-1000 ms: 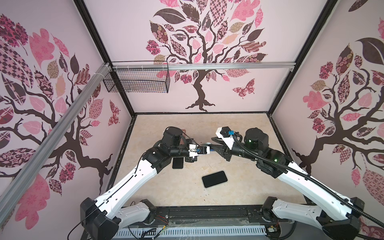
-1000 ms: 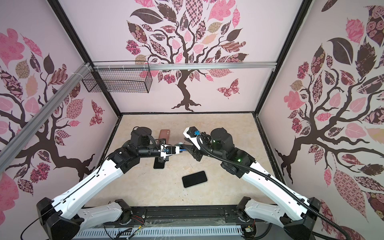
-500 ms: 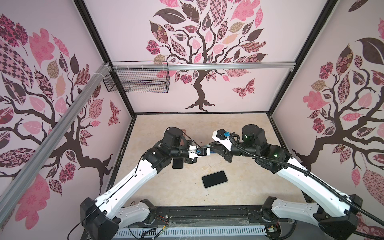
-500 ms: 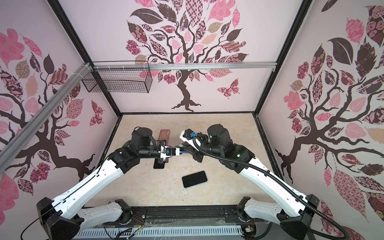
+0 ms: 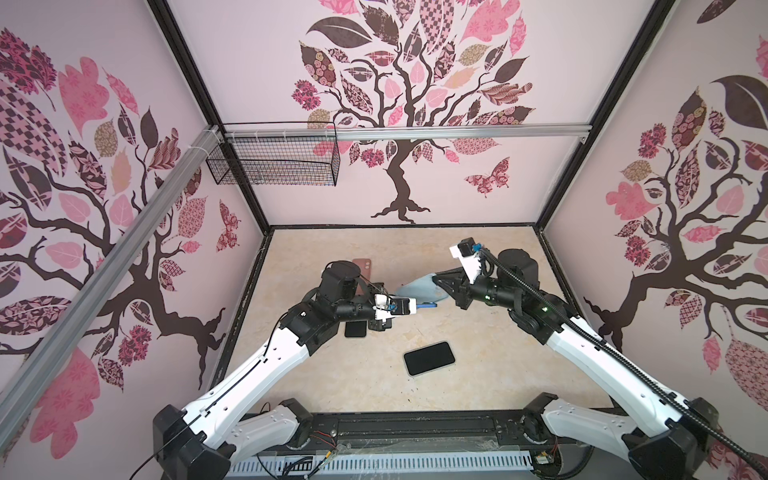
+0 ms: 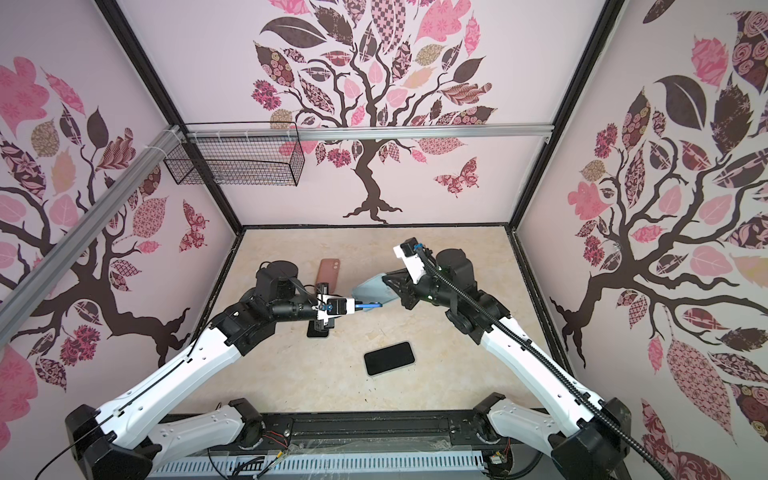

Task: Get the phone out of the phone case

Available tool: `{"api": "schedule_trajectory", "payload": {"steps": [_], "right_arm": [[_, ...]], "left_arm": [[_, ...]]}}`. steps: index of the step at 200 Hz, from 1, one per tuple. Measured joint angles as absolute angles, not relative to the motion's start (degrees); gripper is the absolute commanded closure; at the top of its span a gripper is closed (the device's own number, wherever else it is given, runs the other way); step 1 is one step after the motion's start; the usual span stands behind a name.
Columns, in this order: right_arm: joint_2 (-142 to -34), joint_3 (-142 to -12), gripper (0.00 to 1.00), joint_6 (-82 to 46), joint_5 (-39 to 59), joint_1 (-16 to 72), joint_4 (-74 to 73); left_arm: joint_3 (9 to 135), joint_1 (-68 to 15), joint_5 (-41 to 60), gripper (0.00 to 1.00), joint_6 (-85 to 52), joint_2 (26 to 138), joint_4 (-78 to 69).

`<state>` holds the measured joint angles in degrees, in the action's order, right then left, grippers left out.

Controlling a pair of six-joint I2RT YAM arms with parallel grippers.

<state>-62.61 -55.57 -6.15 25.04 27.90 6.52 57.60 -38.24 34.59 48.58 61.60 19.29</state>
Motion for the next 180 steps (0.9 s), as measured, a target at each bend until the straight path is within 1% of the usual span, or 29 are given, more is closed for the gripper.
{"api": "schedule_trajectory", "payload": {"steps": [23,43,77,98,125,148,180], "right_arm": [[-62.5,-50.7,1.00,-11.4,20.2,25.0,3.5],[-61.7,-47.2,1.00,-14.4,16.8,24.9,1.5],[-58.2,-41.0,1.00,-19.9,14.0,24.9,-3.8],[-56.5,-38.3,1.00,-22.8,12.1,24.9,-5.3],[-56.9,-37.9,1.00,-27.0,9.2,24.9,-4.4],[-58.7,-38.6,1.00,-30.6,7.4,24.9,-1.4],[-61.3,-40.2,1.00,-32.4,8.0,24.9,2.0]], "left_arm": [[55.3,-38.5,35.1,1.00,41.4,59.9,15.5],[54.9,-36.2,34.9,1.00,29.4,60.8,12.2],[55.0,-31.4,28.2,1.00,8.8,65.9,9.3],[57.3,-30.4,24.4,1.00,-0.7,71.6,14.4],[62.5,-27.1,24.7,1.00,-9.7,80.3,21.9],[65.9,-24.9,25.3,1.00,-13.8,85.2,27.1],[68.8,-24.8,26.7,1.00,-16.6,90.1,32.3]]}}
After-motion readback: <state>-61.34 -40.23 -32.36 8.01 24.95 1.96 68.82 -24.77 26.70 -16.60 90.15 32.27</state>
